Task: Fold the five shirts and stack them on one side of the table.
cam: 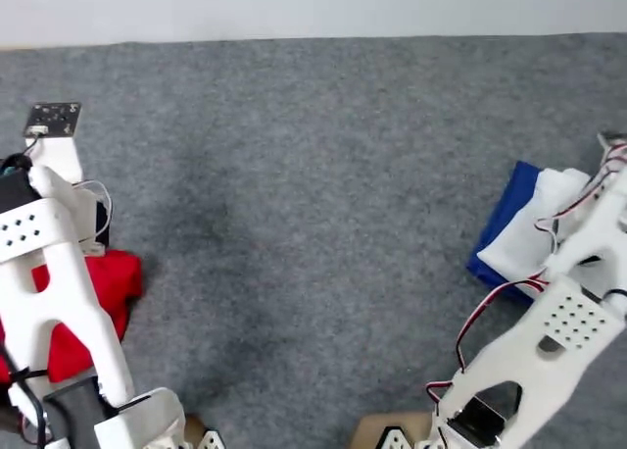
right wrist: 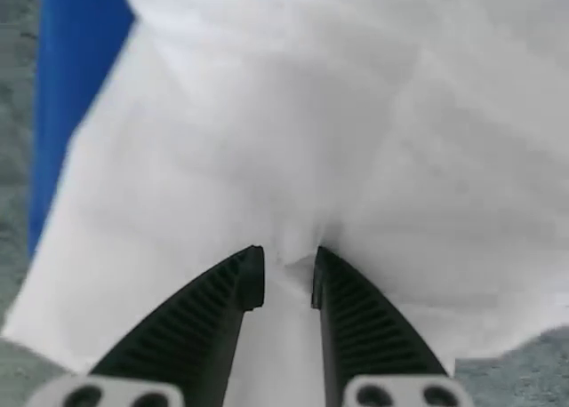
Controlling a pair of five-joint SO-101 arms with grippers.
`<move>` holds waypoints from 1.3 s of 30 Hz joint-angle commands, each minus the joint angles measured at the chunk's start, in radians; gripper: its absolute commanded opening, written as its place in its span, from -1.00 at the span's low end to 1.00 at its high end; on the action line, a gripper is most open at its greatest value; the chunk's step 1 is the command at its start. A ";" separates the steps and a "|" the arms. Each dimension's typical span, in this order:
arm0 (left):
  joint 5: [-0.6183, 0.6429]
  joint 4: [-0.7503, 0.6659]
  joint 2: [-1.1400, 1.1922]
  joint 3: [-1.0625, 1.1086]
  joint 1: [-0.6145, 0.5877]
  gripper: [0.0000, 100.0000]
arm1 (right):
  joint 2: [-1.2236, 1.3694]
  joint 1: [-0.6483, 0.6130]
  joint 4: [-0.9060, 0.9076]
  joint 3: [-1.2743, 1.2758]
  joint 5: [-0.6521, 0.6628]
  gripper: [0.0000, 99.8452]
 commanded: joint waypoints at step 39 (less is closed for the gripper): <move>-0.009 -0.002 -0.034 -0.004 -0.003 -0.99 | 0.372 -0.067 -0.120 -0.684 0.064 -0.82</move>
